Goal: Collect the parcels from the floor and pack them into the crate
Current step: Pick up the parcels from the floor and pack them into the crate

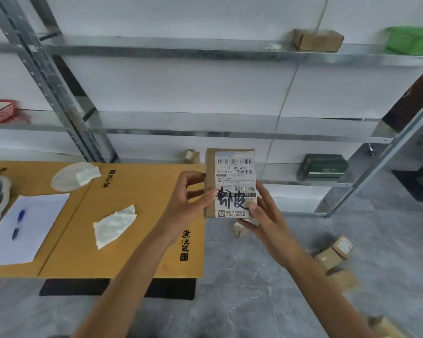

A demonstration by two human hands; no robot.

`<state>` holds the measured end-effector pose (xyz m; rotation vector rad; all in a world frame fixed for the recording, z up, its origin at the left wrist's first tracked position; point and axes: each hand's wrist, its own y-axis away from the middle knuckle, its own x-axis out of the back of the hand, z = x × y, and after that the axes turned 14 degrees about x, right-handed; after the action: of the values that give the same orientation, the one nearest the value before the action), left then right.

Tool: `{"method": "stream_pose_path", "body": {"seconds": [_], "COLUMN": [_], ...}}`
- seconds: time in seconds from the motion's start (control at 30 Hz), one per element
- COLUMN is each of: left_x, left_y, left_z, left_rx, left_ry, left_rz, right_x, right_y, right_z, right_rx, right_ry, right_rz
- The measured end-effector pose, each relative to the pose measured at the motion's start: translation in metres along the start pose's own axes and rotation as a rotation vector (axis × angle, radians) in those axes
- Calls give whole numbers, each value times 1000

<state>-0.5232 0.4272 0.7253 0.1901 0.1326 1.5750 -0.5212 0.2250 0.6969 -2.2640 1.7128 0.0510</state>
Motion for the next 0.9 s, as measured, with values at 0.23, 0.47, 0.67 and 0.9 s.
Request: {"method": "stream_pose_path", "body": {"seconds": [0.23,0.47,0.67,0.9], "left_x": [7,16,55,146], "left_y": [86,172,228,286], "left_z": [-43,-83,-108,-131], "left_rx": [100,303,398,378], "left_ry": [48,127,198,383], "left_rz": [134,226,262,317], "right_x": [-20,-44,-91,-198], "right_y": [63,135,176,191], "right_z": [13,29,34,53], "right_rx": [-89,-175,-246,-285], "right_ry": [-27,-67,-62,-40], "right_rz": [-124,-181,-293,-400]}}
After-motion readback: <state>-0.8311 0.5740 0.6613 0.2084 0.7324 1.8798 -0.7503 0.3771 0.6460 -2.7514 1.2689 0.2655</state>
